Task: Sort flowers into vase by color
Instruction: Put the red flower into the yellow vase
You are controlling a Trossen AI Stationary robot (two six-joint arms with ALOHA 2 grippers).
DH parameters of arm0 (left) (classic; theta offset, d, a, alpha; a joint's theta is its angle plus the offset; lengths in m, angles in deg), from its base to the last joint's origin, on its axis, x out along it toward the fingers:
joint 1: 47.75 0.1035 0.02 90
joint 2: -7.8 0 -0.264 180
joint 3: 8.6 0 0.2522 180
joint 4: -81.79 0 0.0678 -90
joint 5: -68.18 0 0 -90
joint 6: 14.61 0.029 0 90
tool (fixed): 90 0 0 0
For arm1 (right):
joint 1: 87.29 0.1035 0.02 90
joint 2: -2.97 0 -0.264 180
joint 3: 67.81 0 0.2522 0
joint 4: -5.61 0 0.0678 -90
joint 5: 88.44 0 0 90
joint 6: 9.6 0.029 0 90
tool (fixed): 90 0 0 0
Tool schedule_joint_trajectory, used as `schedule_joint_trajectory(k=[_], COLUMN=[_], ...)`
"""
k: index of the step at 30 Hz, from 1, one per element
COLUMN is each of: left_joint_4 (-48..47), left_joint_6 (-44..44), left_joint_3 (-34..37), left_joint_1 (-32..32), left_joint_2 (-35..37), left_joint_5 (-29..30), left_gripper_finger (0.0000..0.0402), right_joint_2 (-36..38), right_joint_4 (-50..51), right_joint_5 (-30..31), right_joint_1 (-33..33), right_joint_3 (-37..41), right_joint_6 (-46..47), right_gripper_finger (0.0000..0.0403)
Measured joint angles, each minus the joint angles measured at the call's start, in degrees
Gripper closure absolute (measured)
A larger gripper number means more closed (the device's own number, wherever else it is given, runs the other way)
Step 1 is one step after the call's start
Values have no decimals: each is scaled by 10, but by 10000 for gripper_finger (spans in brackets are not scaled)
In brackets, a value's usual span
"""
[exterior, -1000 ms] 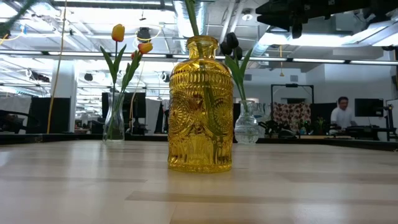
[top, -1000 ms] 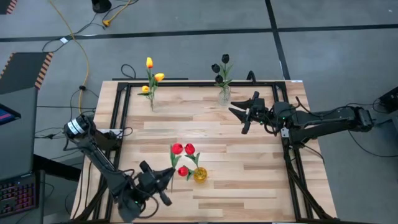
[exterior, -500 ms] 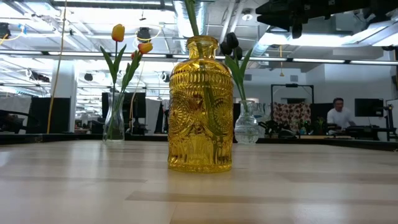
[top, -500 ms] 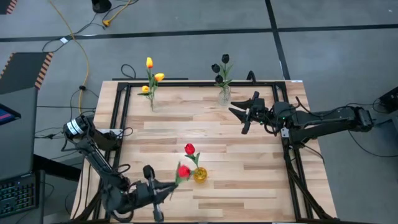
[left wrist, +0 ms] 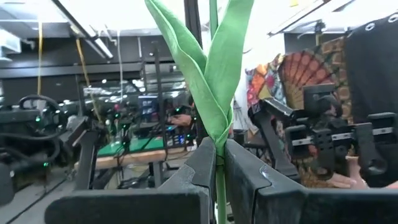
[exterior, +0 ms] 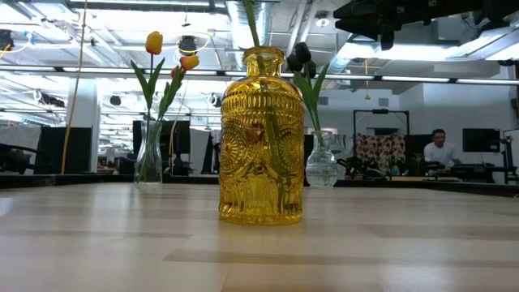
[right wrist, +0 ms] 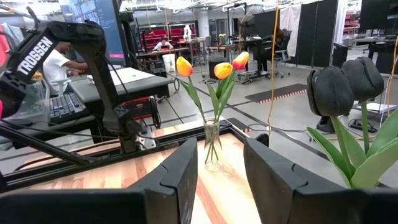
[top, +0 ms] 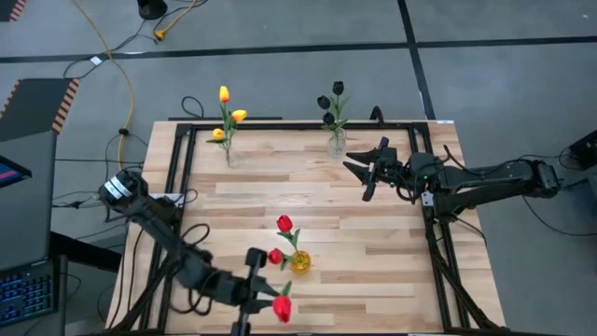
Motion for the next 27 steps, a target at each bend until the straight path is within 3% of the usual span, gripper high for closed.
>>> schedule_joint_trajectory(k=[7,27], left_joint_4=[-31,-72], left_joint_6=[-3,97], left_joint_3=[0,0], left_joint_1=[52,66], left_joint_2=[0,0], left_joint_5=[-78,-75], left_gripper_finger=[390,390], right_joint_2=[0,0], right_joint_4=[0,0], right_joint_5=[0,0], right_joint_1=[0,0], right_joint_3=[0,0], right_joint_6=[0,0], right_gripper_finger=[246,246])
